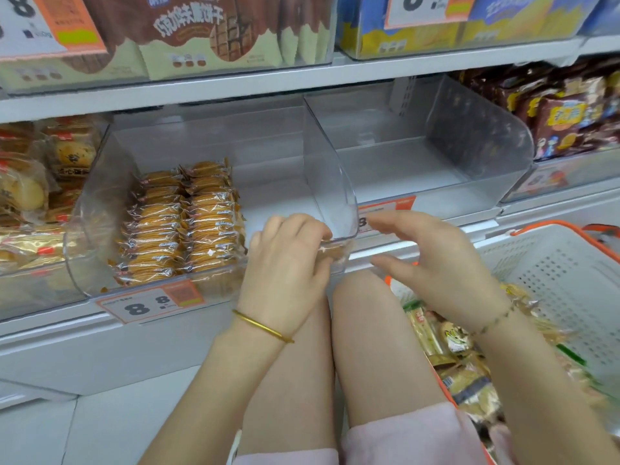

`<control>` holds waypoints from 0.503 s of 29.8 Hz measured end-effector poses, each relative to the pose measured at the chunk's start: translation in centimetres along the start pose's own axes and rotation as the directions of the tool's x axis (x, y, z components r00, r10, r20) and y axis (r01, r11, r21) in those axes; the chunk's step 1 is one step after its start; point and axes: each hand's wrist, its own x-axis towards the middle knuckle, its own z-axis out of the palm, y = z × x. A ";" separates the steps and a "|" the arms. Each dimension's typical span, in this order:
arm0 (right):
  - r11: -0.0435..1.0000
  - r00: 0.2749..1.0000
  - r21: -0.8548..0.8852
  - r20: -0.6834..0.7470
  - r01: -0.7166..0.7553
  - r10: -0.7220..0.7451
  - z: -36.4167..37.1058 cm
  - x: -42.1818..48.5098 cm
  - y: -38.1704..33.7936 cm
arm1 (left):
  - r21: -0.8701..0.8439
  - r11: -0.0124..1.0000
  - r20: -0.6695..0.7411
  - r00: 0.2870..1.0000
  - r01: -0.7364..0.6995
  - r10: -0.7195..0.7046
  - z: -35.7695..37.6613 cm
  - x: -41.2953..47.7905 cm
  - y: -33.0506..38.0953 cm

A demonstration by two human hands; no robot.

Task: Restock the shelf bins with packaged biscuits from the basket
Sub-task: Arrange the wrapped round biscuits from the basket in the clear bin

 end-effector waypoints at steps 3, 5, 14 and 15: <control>0.974 0.981 0.118 -0.015 -0.192 0.195 -1.4 -3.7 4.2 | -0.239 0.968 0.123 0.987 -0.072 0.104 2.9 0.1 3.6; 0.930 0.935 0.105 -0.019 -0.351 0.355 -1.9 -6.1 7.9 | -0.347 0.936 0.294 0.942 -0.051 0.160 5.8 0.2 6.6; 0.688 0.699 -0.291 0.083 -0.665 0.711 0.1 -14.9 18.9 | -0.274 0.961 0.801 0.549 -0.020 0.240 21.7 -0.9 14.6; 0.670 0.676 -0.332 0.117 -0.664 0.728 0.6 -15.3 19.1 | -0.243 0.970 0.840 0.497 -0.015 0.218 22.7 -1.5 14.8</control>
